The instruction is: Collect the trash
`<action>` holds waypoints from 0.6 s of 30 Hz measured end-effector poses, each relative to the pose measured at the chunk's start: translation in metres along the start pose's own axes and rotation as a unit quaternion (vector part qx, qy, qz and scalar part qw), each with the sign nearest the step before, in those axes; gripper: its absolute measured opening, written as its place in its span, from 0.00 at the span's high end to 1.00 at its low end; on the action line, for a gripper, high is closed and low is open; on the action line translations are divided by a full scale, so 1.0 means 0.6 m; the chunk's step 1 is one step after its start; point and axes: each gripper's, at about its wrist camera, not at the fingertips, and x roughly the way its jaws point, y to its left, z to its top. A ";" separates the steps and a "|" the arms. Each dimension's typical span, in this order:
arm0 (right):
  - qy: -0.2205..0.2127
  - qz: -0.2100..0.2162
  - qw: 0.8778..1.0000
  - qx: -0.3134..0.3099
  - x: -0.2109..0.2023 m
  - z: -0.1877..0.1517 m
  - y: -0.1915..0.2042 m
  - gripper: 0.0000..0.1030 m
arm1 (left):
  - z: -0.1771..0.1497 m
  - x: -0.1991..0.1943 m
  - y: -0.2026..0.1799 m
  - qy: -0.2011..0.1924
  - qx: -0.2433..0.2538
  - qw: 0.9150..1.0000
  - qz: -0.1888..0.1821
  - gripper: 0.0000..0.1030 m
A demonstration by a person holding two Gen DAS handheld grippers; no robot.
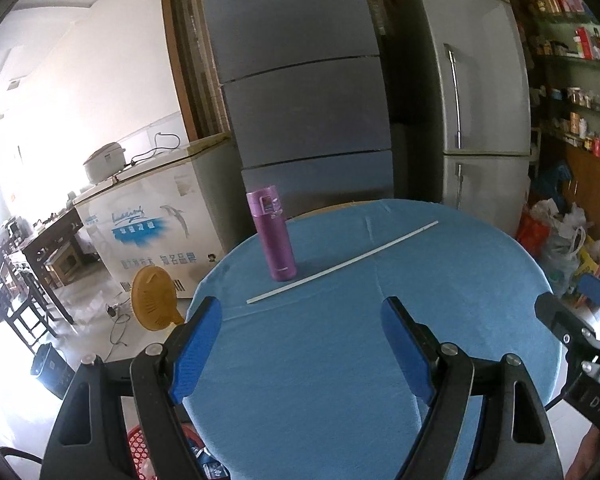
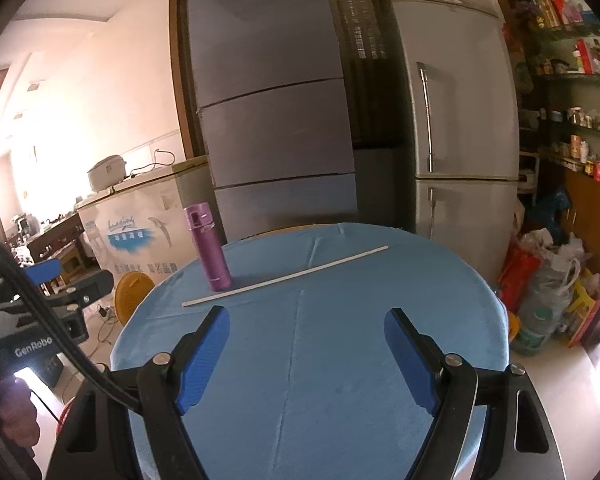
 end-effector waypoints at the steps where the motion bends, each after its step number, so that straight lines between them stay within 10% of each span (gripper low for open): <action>1: 0.000 -0.001 1.000 0.002 0.004 0.002 -0.005 0.19 | 0.001 0.001 -0.002 0.001 0.001 1.000 -0.001 0.20; 18: 0.009 -0.017 1.000 0.004 0.034 0.016 -0.032 0.19 | 0.022 0.029 -0.038 0.011 0.007 1.000 -0.020 0.20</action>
